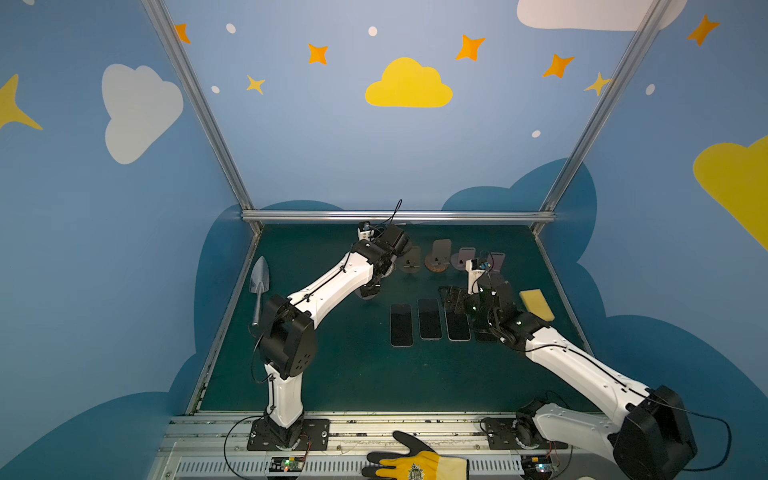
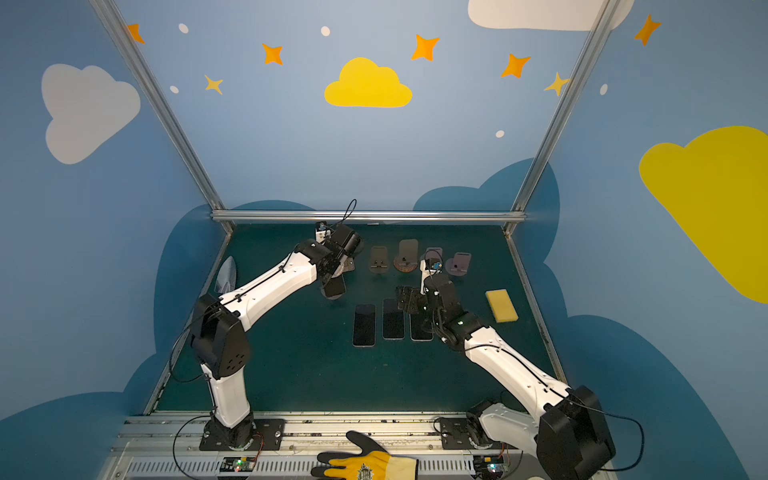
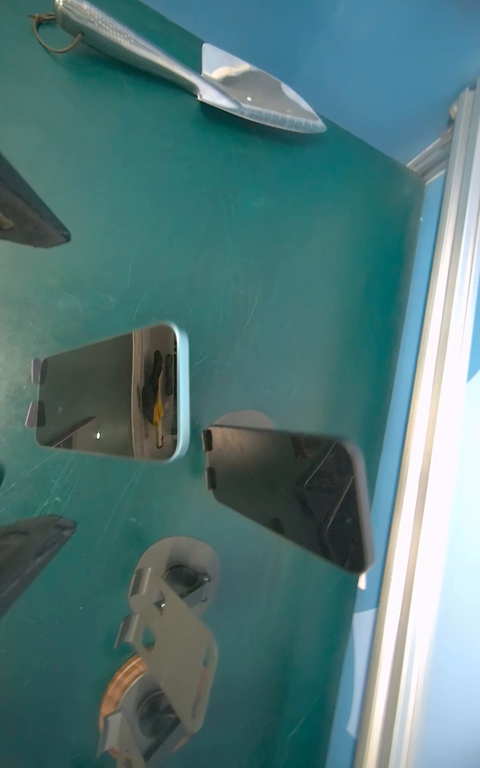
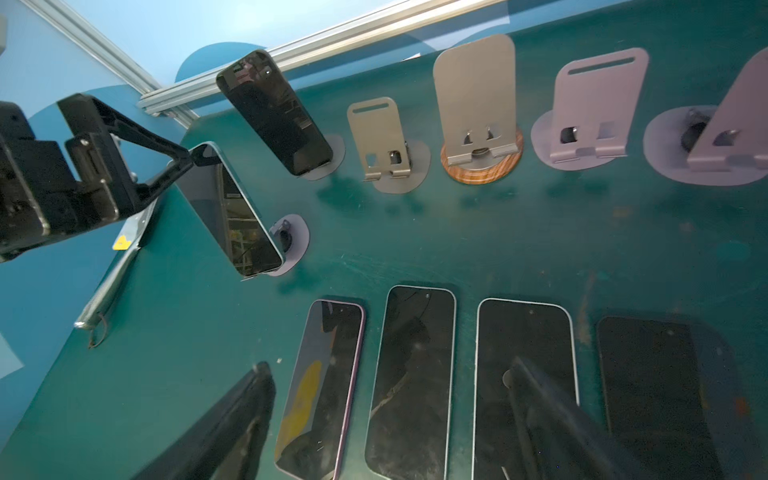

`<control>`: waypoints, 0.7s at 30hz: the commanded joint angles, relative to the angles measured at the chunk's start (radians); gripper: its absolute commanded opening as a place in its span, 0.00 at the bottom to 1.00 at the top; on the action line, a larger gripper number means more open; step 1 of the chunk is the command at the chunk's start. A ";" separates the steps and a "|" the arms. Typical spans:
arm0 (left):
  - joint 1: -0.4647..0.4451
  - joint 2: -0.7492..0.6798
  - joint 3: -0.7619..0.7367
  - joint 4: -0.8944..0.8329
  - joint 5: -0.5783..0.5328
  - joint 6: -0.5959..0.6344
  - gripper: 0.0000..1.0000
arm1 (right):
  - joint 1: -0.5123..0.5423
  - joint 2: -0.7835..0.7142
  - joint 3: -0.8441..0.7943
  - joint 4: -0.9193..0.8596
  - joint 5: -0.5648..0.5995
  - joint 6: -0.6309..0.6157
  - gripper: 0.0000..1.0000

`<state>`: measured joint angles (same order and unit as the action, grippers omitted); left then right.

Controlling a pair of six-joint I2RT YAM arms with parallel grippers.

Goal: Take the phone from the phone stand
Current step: 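Move the left gripper to the light-blue-edged phone while the right gripper shifts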

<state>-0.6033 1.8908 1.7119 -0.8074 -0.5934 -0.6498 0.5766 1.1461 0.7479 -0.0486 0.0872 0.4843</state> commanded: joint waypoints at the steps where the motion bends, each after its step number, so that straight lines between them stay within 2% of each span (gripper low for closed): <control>1: 0.024 0.002 -0.014 0.027 0.006 0.004 1.00 | 0.000 0.014 0.012 0.020 -0.032 0.027 0.89; 13: 0.063 0.052 -0.002 0.101 0.140 0.085 1.00 | 0.015 0.037 -0.004 0.012 0.006 0.061 0.88; 21: 0.069 0.072 0.013 0.073 0.098 0.052 1.00 | 0.029 0.064 -0.001 0.021 0.008 0.059 0.88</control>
<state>-0.5411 1.9400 1.7054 -0.7147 -0.4686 -0.5831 0.5980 1.1938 0.7475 -0.0422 0.0860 0.5426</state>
